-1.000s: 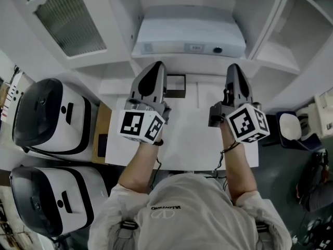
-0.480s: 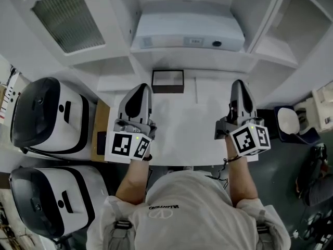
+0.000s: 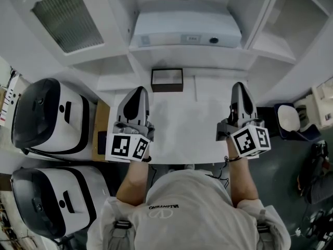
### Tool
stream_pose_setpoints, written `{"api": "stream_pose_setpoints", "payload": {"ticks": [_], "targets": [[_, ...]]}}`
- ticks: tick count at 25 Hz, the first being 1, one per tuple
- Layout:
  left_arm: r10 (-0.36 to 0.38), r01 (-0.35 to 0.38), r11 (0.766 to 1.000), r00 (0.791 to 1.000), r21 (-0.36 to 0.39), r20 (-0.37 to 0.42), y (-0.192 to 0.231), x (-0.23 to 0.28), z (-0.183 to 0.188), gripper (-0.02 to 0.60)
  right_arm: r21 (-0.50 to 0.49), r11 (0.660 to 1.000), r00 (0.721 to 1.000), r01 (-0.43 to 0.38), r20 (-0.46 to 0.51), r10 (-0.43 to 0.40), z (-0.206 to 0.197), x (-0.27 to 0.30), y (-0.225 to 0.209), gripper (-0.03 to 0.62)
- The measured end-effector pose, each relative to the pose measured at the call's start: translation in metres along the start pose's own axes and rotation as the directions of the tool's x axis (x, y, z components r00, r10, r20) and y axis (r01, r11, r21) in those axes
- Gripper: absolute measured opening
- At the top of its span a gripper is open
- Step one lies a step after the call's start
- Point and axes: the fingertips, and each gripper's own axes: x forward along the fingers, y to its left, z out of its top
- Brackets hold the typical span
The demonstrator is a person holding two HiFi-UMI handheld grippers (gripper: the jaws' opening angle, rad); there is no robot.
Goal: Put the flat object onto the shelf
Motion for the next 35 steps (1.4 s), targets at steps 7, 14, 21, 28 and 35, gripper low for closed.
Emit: {"api": "stream_pose_setpoints", "payload": {"ticks": [7, 14, 21, 28, 35], "targets": [[0.008, -0.008, 1.0, 1.0, -0.009, -0.002, -0.0024, -0.0033, -0.0019, 0.005, 0.009, 1.0, 1.0, -0.006, -0.009, 0.006, -0.0026, -0.0032, -0.0007, 0.01], [0.015, -0.015, 1.0, 1.0, -0.02, -0.002, -0.0033, -0.0049, -0.0011, 0.005, 0.021, 1.0, 1.0, -0.013, -0.021, 0.013, -0.0044, -0.0035, 0.0007, 0.009], [0.014, -0.014, 1.0, 1.0, -0.022, -0.001, -0.0043, -0.0045, -0.0011, 0.005, 0.011, 1.0, 1.0, -0.017, -0.026, 0.017, -0.0061, -0.004, 0.0013, 0.009], [0.011, -0.011, 0.999, 1.0, -0.03, -0.004, -0.0046, -0.0025, -0.003, 0.005, 0.013, 1.0, 0.999, -0.023, -0.024, 0.023, -0.0058, -0.002, 0.0022, 0.009], [0.01, -0.01, 0.999, 1.0, -0.036, -0.004, -0.0035, -0.0007, -0.0024, 0.005, 0.012, 1.0, 0.999, -0.025, -0.026, 0.025, -0.0059, 0.0005, 0.0033, 0.009]]}}
